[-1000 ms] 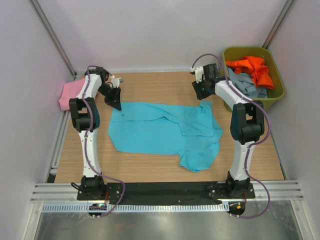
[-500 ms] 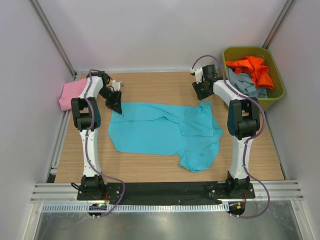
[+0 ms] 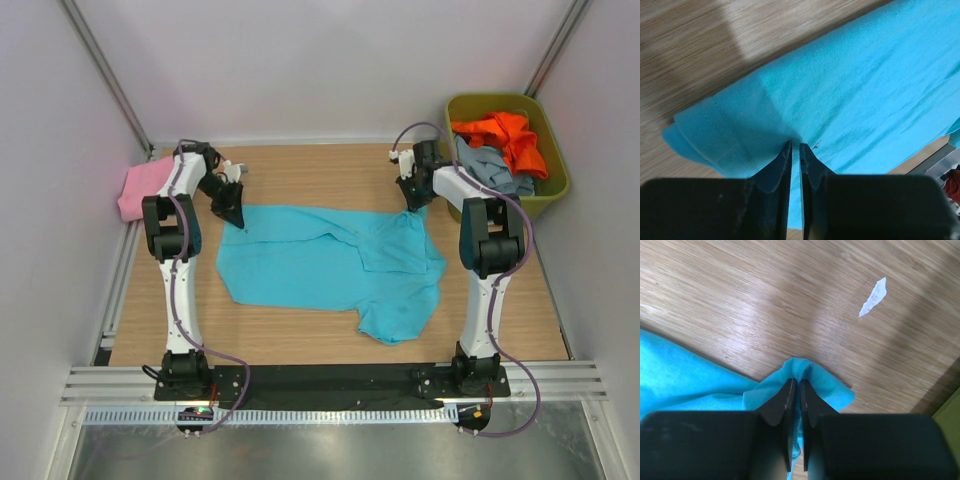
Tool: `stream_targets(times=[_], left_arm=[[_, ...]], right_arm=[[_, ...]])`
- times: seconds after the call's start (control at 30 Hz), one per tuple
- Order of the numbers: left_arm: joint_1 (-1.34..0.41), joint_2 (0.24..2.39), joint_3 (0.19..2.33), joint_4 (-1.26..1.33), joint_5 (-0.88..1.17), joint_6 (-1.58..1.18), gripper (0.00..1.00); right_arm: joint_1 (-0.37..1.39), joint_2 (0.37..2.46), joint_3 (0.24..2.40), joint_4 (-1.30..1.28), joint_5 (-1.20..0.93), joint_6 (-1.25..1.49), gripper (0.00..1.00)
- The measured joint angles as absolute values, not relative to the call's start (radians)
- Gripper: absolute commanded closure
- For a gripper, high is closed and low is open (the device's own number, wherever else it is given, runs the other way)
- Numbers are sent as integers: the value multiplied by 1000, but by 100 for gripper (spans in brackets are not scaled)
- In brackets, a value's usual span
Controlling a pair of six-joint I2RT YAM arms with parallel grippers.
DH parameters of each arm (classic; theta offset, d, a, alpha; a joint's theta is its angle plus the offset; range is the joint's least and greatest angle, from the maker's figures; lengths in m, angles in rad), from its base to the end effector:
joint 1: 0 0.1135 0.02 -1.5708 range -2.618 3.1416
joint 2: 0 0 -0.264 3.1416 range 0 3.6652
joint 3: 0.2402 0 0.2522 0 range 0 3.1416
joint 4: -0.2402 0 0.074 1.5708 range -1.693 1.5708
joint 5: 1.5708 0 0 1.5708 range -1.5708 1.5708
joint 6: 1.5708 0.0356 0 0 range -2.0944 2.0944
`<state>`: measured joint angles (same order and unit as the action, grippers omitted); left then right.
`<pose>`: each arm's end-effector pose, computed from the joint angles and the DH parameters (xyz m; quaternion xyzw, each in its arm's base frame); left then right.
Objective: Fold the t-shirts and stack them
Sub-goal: Fold the tshirt
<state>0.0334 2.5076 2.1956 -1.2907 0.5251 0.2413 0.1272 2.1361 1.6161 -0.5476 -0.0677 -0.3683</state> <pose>0.4812 -0.0018 0.1470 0.0961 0.9608 -0.2592 0.0203 0.4526 0.0603 0.1708 -0.2455 0.9363 0.0026 0.2509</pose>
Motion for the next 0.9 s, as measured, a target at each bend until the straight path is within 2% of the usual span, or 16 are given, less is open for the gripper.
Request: stream_targets(times=[0.07, 0.9], left_arm=[[33, 2508, 2195, -1291, 526, 241, 88], [33, 2507, 2189, -1290, 524, 233, 89]], right_arm=[[127, 2136, 1616, -547, -73, -367, 99], [57, 2118, 1633, -545, -39, -406, 99]])
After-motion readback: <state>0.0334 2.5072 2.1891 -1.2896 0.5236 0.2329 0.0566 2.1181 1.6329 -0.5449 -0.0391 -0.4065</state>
